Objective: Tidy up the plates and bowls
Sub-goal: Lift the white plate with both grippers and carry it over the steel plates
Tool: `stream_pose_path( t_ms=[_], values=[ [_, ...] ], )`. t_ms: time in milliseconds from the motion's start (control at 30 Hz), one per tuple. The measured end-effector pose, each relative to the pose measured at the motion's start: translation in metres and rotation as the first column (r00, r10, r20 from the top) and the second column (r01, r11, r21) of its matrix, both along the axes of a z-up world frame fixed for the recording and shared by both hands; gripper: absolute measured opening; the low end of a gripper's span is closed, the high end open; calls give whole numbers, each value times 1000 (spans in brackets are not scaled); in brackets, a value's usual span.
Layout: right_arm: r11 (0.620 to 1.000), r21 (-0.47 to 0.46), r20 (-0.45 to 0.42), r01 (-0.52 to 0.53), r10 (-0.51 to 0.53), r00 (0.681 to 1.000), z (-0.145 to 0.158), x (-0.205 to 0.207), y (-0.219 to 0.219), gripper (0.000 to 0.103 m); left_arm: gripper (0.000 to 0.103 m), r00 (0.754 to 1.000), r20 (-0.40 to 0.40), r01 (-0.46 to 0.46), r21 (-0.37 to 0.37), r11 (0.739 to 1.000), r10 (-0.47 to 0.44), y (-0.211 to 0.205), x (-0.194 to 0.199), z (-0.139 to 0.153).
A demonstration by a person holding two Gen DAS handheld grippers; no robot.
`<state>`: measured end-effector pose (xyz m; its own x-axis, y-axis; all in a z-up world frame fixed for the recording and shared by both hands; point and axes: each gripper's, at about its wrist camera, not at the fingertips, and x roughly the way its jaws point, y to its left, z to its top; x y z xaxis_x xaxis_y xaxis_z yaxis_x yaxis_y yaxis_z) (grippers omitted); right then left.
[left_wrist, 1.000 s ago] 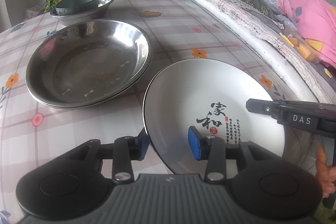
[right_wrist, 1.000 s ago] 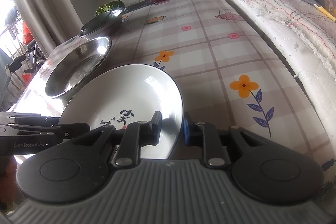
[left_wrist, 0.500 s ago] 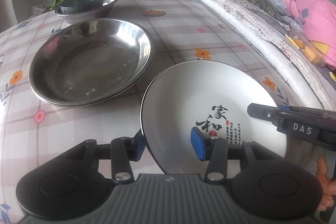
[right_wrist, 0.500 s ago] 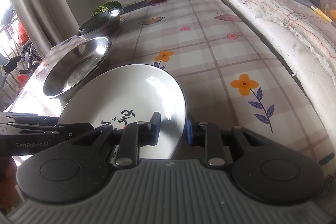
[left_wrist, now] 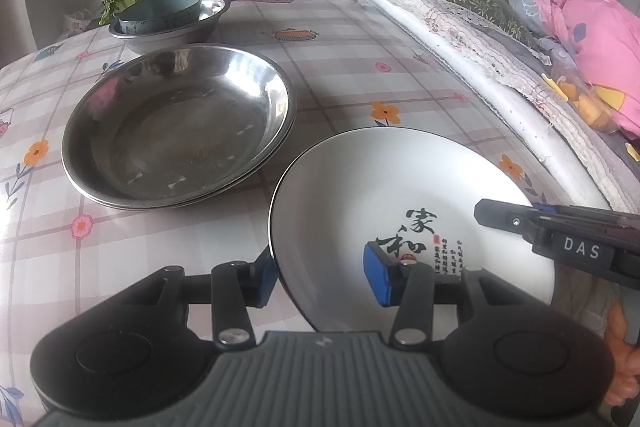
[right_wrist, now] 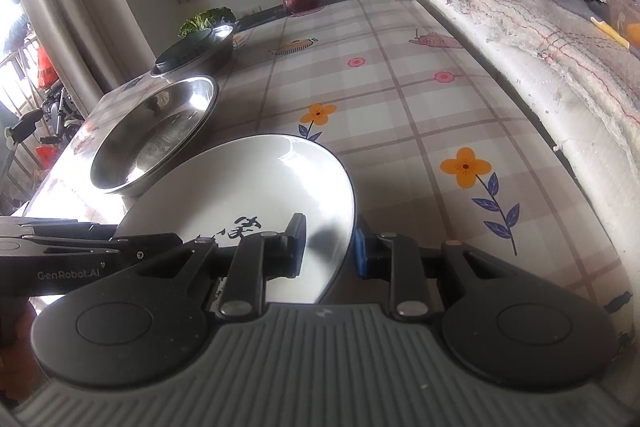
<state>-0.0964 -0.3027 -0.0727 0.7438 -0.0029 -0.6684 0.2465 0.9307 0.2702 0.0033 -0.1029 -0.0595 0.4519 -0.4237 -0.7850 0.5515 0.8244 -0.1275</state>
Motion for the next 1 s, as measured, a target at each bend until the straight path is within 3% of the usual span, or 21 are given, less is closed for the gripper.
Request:
stream_pose_path(
  t_ms=[1000],
  values=[
    [999,-39,92,24,-20,996,44,-9,4,24,46,995,99,9,-82,997,0,8,0,37]
  ],
)
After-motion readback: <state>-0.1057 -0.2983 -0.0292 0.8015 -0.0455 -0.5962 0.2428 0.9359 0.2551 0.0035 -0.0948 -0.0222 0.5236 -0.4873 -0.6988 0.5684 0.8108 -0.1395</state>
